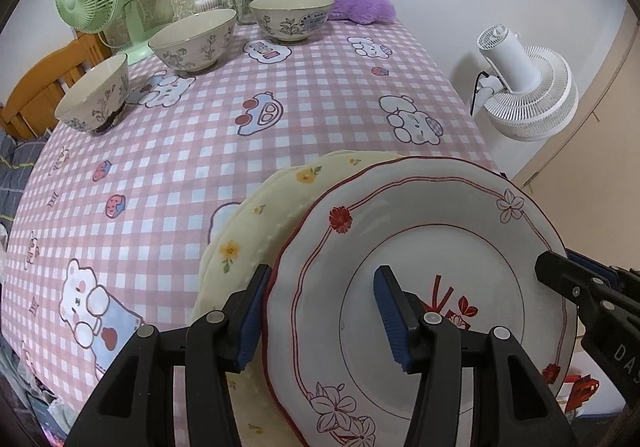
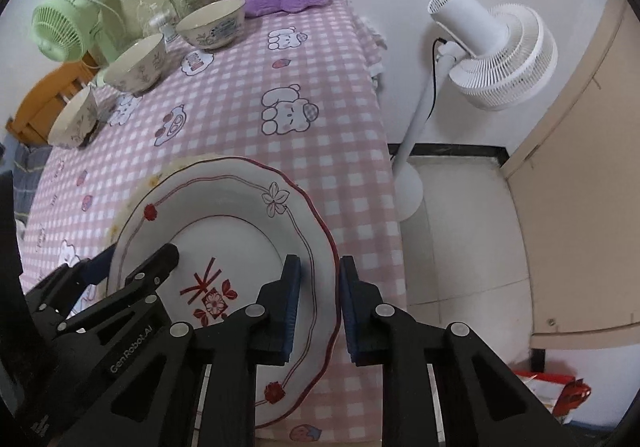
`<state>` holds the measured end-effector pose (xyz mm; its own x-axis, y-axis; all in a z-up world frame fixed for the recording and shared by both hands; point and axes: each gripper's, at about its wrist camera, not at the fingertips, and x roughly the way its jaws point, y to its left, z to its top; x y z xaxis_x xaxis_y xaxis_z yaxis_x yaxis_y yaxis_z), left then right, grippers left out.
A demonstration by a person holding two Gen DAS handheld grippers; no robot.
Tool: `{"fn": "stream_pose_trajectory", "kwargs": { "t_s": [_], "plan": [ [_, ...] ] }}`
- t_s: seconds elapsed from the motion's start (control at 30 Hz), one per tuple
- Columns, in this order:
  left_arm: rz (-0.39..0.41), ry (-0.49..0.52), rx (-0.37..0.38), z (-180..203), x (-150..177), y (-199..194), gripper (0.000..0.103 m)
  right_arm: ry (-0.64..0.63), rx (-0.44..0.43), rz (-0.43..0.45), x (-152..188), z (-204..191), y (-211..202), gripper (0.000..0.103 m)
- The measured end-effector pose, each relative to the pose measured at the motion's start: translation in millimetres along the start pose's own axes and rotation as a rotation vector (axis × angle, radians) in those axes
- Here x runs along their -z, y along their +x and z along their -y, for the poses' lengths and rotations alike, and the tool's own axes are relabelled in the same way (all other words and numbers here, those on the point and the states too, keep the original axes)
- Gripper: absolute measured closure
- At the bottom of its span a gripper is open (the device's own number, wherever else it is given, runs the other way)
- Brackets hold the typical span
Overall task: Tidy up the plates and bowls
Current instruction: 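Lower the red-patterned plate onto the yellow-flower plates and open both tools, then move both tools toward the large green-rimmed bowl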
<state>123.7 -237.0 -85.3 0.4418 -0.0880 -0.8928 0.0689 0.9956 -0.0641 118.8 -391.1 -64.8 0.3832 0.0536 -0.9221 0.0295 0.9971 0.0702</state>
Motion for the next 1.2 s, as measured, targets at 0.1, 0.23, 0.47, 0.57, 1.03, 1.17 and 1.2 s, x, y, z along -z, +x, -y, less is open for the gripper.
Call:
{"fn": "stream_pose_trajectory", "kwargs": {
  "t_s": [0.1,0.23,0.47,0.57,1.03,1.17,1.2],
  "plan": [
    [0.002,0.01,-0.028,-1,-1,-5,0.051,0.002,-0.012,-0.011,-1,-1,3,0.081],
    [-0.008,-0.002,-0.081,-10,-2,-5,0.051,-0.028,-0.029,-0.02,-2,-13,10,0.081],
    [-0.004,0.035,-0.122,-8,-3,-2,0.049,-0.033,-0.019,-0.043,-7,-22,21,0.08],
    [-0.004,0.044,-0.123,-5,-4,0,0.045,-0.04,-0.008,-0.039,-8,-24,22,0.08],
    [0.005,-0.042,-0.071,-29,2,-15,0.021,-0.078,-0.03,0.012,-6,-33,9,0.041],
    [0.026,-0.073,-0.071,-42,2,-27,0.017,-0.084,-0.076,0.039,-8,-39,-1,0.037],
    [0.04,-0.08,-0.077,-47,2,-33,0.017,-0.083,-0.097,0.049,-8,-42,-3,0.037]
  ]
}}
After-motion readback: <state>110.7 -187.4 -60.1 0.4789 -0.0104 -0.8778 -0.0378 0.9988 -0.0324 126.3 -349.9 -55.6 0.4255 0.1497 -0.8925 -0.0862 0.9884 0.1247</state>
